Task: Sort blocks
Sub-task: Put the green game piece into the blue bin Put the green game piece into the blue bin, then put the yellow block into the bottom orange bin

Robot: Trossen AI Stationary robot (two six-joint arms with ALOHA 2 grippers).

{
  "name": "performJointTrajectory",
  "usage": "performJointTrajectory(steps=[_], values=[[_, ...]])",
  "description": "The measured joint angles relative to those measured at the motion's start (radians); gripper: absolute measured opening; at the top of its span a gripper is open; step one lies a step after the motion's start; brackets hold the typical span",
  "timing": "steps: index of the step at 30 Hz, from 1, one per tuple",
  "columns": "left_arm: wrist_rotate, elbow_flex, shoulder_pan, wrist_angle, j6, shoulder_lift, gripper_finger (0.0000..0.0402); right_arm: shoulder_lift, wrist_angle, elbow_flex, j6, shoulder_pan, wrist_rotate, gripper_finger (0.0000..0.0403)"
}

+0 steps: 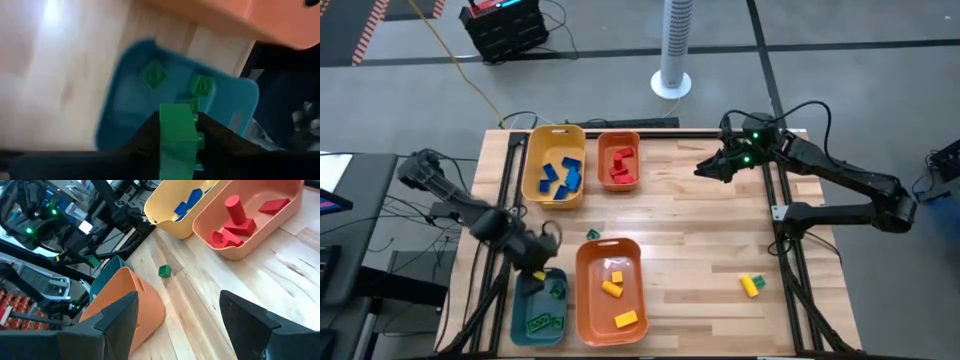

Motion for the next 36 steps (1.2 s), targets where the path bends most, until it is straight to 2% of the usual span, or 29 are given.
performJointTrajectory(steps=[5,9,19,28,36], values=[[-0.015,-0.093,-0.104,0.132,-0.242,0.013,0.01,0.0,-0.017,0.0,-0.006,0.014,0.0,0.0286],[-0.032,-0.136,-0.14,0.198,-0.321,0.06,0.0119,0.0,-0.016,0.0,-0.008,0.022,0.0,0.0286],[-0.045,-0.142,-0.156,0.208,-0.329,0.219,0.0113,0.0,-0.017,0.0,0.007,0.021,0.001,0.0286],[-0.042,-0.142,-0.156,0.268,-0.34,0.307,0.0158,0.0,-0.017,0.0,0.008,0.018,0.001,0.0286],[-0.046,-0.142,-0.154,0.305,-0.371,0.325,0.0184,0.0,-0.017,0.001,0.008,0.018,0.0,0.0286]])
